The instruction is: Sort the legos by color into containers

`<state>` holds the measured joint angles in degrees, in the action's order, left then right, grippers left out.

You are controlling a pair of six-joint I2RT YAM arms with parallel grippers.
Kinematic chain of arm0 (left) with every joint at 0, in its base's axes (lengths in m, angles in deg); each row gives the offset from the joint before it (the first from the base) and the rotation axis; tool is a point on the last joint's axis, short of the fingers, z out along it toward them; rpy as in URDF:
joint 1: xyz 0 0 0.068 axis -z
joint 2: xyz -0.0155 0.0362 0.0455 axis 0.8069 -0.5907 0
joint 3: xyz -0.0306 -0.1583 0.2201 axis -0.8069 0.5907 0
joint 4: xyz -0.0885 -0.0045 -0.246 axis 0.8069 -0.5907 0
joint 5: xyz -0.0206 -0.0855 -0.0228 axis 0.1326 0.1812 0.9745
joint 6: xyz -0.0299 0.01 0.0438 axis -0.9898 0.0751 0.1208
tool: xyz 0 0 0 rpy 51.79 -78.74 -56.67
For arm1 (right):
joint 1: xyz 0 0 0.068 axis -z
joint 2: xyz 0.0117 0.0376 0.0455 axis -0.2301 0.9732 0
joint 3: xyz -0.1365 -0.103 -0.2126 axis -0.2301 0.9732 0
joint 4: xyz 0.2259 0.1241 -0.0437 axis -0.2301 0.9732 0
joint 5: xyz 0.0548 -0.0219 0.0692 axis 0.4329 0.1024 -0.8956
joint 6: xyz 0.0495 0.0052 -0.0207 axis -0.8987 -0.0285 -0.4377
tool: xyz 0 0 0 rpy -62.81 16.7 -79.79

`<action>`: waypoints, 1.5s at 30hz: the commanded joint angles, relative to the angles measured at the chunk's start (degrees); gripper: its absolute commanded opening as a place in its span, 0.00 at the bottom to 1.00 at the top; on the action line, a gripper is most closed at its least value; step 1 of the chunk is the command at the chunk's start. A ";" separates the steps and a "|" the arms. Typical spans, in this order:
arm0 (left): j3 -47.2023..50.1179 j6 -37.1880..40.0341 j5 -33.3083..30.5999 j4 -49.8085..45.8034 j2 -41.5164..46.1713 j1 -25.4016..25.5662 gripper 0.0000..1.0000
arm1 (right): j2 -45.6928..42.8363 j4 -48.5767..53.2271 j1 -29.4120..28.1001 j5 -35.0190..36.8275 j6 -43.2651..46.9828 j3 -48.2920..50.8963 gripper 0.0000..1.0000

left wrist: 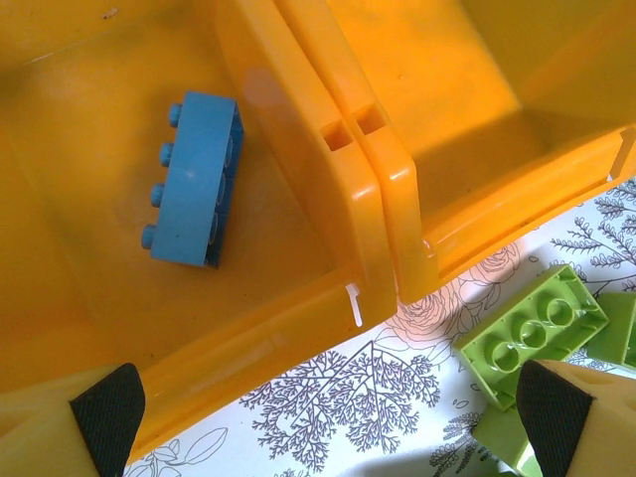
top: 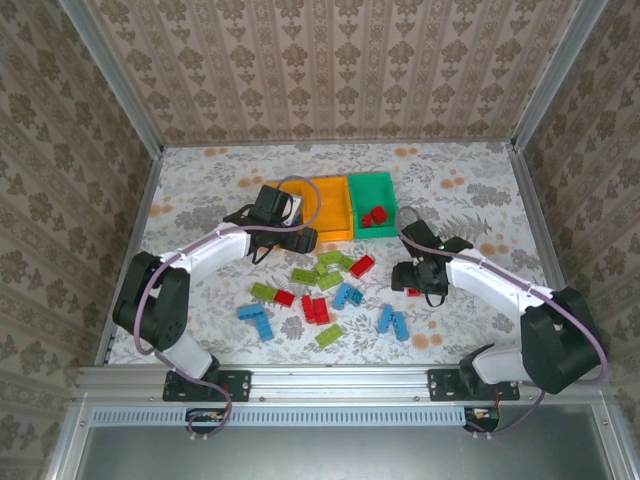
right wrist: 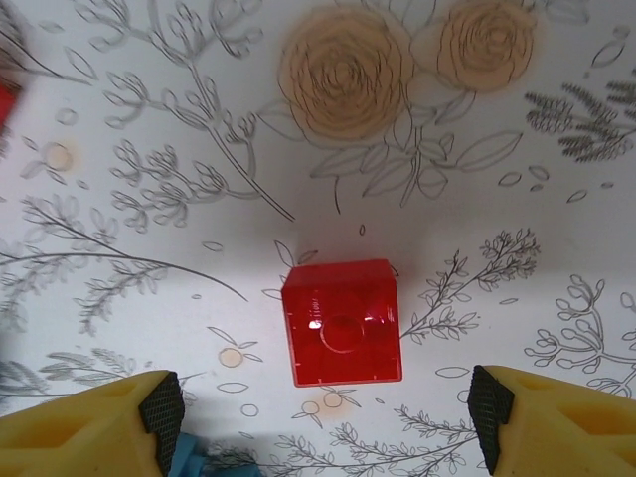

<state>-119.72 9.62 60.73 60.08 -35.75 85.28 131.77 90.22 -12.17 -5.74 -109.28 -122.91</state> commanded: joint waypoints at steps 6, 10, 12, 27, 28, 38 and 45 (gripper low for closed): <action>0.95 -0.85 0.30 1.13 1.27 0.18 1.00 | 10.23 -2.07 -1.41 1.71 -1.61 -0.21 0.68; 1.56 -0.46 -0.29 1.08 1.93 0.16 1.00 | 11.94 -2.26 -3.86 4.46 -0.98 -2.26 0.49; 1.68 -0.54 -0.36 0.97 1.93 0.17 1.00 | 12.31 -1.53 -5.14 5.74 -1.09 -3.55 0.39; 2.33 -0.55 -0.54 1.27 2.61 0.19 1.00 | 8.96 -6.14 -5.43 7.56 1.25 -14.49 0.24; 2.36 -0.64 -0.37 1.35 2.73 0.18 1.00 | 9.74 -6.74 -4.70 6.77 1.59 -15.75 0.24; 4.75 1.13 -1.26 1.00 6.11 0.24 1.00 | 22.69 -10.66 3.68 -6.52 -1.57 -30.60 0.24; 6.10 2.03 -0.99 0.25 7.33 0.24 1.00 | 32.23 -7.82 5.68 -8.26 -2.73 -40.19 0.27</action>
<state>-114.71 10.11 60.01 60.84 -29.93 85.28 161.67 80.14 -6.84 -11.47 -110.40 -159.85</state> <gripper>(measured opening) 0.999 0.304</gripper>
